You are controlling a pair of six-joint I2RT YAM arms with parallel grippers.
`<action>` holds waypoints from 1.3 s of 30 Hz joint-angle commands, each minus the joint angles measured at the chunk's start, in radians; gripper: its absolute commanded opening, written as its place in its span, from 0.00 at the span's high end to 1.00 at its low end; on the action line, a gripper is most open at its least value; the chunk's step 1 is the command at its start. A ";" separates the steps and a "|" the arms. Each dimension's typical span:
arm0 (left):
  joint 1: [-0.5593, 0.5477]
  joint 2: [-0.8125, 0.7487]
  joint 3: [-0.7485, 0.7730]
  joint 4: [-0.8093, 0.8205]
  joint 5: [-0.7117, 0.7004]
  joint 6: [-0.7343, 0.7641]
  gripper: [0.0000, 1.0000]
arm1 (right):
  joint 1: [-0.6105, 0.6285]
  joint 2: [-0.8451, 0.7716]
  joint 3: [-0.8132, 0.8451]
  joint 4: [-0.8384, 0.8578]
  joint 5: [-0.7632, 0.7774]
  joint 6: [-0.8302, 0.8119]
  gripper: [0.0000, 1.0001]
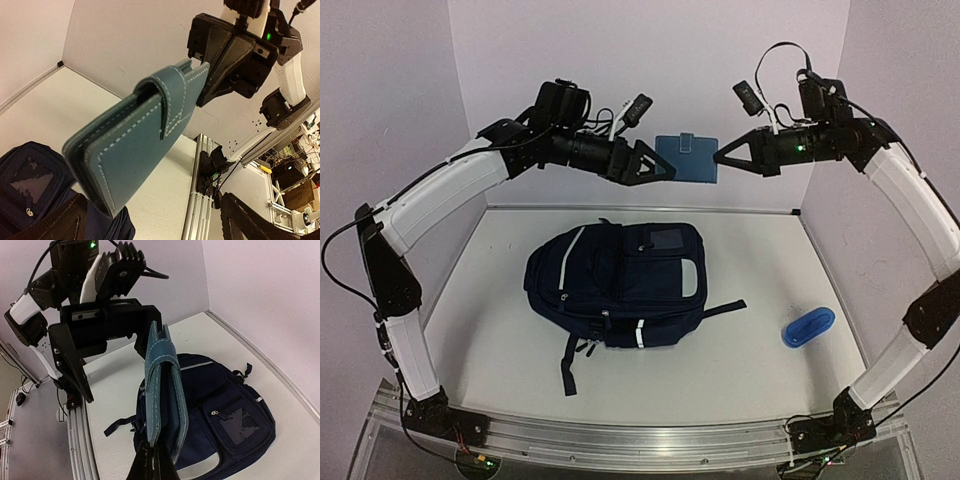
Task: Pack the student bag
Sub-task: Pick up the personal item from the center of the board.
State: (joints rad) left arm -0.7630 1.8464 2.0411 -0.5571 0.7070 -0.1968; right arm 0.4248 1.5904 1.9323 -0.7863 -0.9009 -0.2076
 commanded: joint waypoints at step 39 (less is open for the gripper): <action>0.124 -0.018 -0.395 0.779 0.332 -1.210 0.04 | 0.342 -0.445 -0.925 1.193 0.751 -1.165 1.00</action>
State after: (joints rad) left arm -0.6422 1.8508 1.6566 -0.1065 0.9884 -1.2458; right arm 0.7488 1.1561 1.0205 0.2906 -0.1878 -1.3502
